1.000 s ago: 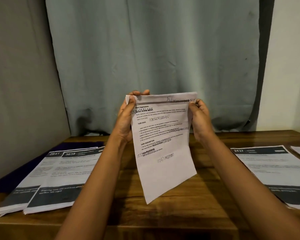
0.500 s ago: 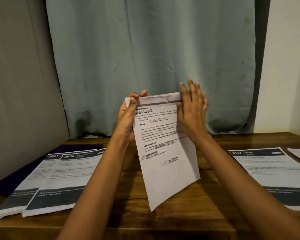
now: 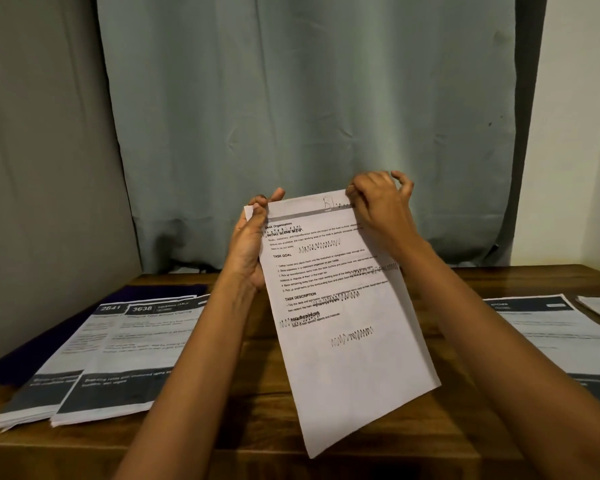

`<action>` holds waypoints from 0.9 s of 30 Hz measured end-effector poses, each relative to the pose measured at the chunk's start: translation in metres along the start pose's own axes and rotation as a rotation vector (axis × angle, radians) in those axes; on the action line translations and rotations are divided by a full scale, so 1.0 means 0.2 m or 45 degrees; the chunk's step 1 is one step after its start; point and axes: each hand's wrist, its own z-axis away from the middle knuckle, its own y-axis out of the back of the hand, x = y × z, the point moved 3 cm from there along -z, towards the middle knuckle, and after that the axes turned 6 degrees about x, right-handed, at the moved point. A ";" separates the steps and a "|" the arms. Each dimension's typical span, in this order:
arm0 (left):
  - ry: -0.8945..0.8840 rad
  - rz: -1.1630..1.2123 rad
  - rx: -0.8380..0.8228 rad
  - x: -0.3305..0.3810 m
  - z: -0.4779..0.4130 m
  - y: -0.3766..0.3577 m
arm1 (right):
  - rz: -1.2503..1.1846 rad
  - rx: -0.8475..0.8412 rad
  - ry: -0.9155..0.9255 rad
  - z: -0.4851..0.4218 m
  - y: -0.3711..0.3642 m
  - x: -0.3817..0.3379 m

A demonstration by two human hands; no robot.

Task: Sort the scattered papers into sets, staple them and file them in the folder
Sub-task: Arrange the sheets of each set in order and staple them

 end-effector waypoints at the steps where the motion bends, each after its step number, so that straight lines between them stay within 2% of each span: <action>1: 0.014 -0.004 0.023 0.00 0.00 0.02 | -0.006 -0.016 -0.059 0.01 0.00 0.04; 4: 0.016 -0.031 0.043 -0.02 0.00 0.04 | -0.140 -0.098 -0.307 0.06 -0.01 0.10; 7: -0.068 -0.071 0.005 0.00 -0.03 0.03 | -0.740 -0.081 -0.841 0.10 -0.01 0.12; 9: -0.170 -0.087 -0.047 0.05 -0.06 0.02 | -1.131 -0.277 -1.205 0.14 -0.03 0.12; 10: -0.219 -0.093 -0.073 0.07 -0.07 0.01 | -1.270 -0.424 -1.267 0.16 -0.03 0.11; 12: -0.301 -0.122 -0.120 0.11 -0.10 -0.01 | -1.421 -0.630 -1.205 0.22 -0.02 0.07; 13: -0.342 -0.161 -0.140 0.13 -0.11 -0.02 | -1.445 -0.640 -1.173 0.24 -0.02 0.06; 16: -0.443 -0.356 -0.181 0.16 -0.10 -0.04 | -1.465 -0.448 -1.125 0.27 -0.03 0.04; 18: -0.454 -0.519 -0.137 0.17 -0.09 -0.04 | -1.434 -0.304 -1.098 0.28 -0.03 0.04; 21: -0.339 -0.696 -0.054 0.13 -0.05 0.02 | -1.307 -0.233 -1.137 0.34 -0.07 0.03; 24: -0.131 -0.710 0.058 0.03 0.03 0.15 | -1.180 -0.315 -1.154 0.42 -0.10 0.03; 27: -0.027 -0.680 0.133 -0.05 0.09 0.23 | -1.096 -0.405 -1.171 0.45 -0.11 0.03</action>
